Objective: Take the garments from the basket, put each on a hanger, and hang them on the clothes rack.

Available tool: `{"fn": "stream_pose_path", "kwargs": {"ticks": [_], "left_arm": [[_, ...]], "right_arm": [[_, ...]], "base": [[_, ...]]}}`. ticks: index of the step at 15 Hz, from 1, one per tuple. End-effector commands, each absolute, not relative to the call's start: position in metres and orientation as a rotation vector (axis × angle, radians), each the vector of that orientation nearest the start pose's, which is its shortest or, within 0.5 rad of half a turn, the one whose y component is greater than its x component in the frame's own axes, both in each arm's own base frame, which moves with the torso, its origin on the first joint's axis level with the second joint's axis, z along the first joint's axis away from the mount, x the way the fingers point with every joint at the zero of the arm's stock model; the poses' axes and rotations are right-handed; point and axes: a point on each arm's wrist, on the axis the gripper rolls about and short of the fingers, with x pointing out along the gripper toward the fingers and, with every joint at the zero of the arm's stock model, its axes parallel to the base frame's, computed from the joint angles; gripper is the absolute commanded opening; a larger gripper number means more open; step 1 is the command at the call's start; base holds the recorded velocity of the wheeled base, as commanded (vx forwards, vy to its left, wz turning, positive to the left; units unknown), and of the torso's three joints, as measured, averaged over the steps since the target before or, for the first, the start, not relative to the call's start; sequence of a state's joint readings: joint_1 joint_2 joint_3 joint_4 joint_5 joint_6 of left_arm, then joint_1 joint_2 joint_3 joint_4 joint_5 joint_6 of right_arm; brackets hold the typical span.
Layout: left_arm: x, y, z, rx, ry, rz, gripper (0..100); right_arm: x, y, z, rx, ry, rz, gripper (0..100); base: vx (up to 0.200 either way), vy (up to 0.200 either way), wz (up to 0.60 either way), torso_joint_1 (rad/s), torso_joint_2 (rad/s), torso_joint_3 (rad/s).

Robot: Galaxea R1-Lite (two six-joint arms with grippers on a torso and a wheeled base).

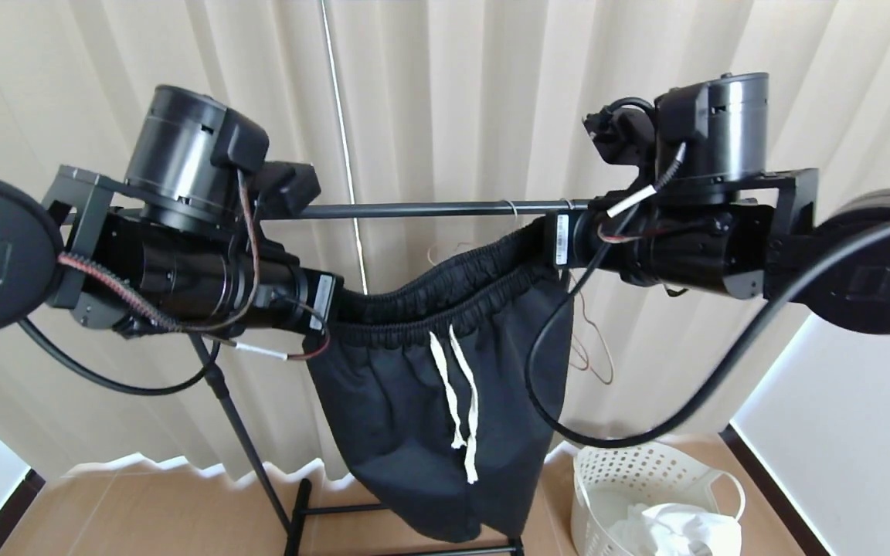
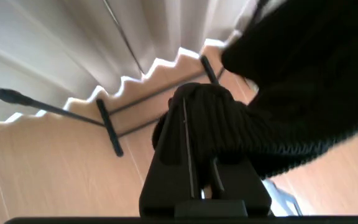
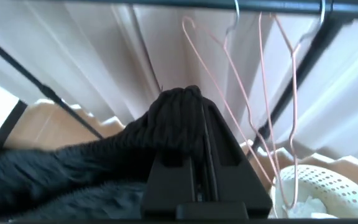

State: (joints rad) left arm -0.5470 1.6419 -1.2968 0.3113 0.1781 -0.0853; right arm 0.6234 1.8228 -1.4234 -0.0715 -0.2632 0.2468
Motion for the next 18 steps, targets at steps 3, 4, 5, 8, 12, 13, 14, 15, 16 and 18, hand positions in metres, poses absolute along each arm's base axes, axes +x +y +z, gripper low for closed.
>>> {"fn": "stream_pose_path", "kwargs": {"ticks": [3,4,5,8,12,13,14,15,16,18], "left_arm": [[0.194,-0.188,0.197,0.173,0.815,-0.455,0],[0.186,-0.201,0.194,0.137,0.839,-0.475,0],[0.183,-0.209,0.194,0.113,0.839,-0.492,0],[0.183,-0.243,0.196,0.01,0.786,-0.547,0],[0.181,-0.247,0.2,-0.01,0.763,-0.565,0],[0.181,-0.245,0.199,-0.007,0.766,-0.558,0],[0.179,-0.241,0.203,-0.008,0.753,-0.548,0],[0.178,-0.237,0.205,-0.01,0.741,-0.531,0],[0.179,-0.229,0.205,-0.003,0.729,-0.497,0],[0.178,-0.214,0.206,-0.006,0.718,-0.447,0]], "right_arm": [[0.346,0.255,0.245,0.096,0.332,0.267,0],[0.349,0.265,0.242,0.103,0.328,0.268,0],[0.35,0.271,0.24,0.112,0.322,0.271,0],[0.351,0.304,0.242,0.197,0.274,0.246,0],[0.349,0.306,0.244,0.231,0.271,0.227,0],[0.348,0.303,0.247,0.245,0.268,0.217,0],[0.345,0.298,0.251,0.248,0.262,0.205,0],[0.342,0.294,0.254,0.249,0.263,0.2,0],[0.34,0.287,0.258,0.25,0.262,0.193,0],[0.336,0.271,0.263,0.254,0.264,0.159,0]], "base": [[0.0,0.0,0.0,0.0,0.0,0.0],[0.0,0.0,0.0,0.0,0.0,0.0],[0.0,0.0,0.0,0.0,0.0,0.0],[0.0,0.0,0.0,0.0,0.0,0.0],[0.0,0.0,0.0,0.0,0.0,0.0],[0.0,0.0,0.0,0.0,0.0,0.0],[0.0,0.0,0.0,0.0,0.0,0.0],[0.0,0.0,0.0,0.0,0.0,0.0],[0.0,0.0,0.0,0.0,0.0,0.0],[0.0,0.0,0.0,0.0,0.0,0.0]]}}
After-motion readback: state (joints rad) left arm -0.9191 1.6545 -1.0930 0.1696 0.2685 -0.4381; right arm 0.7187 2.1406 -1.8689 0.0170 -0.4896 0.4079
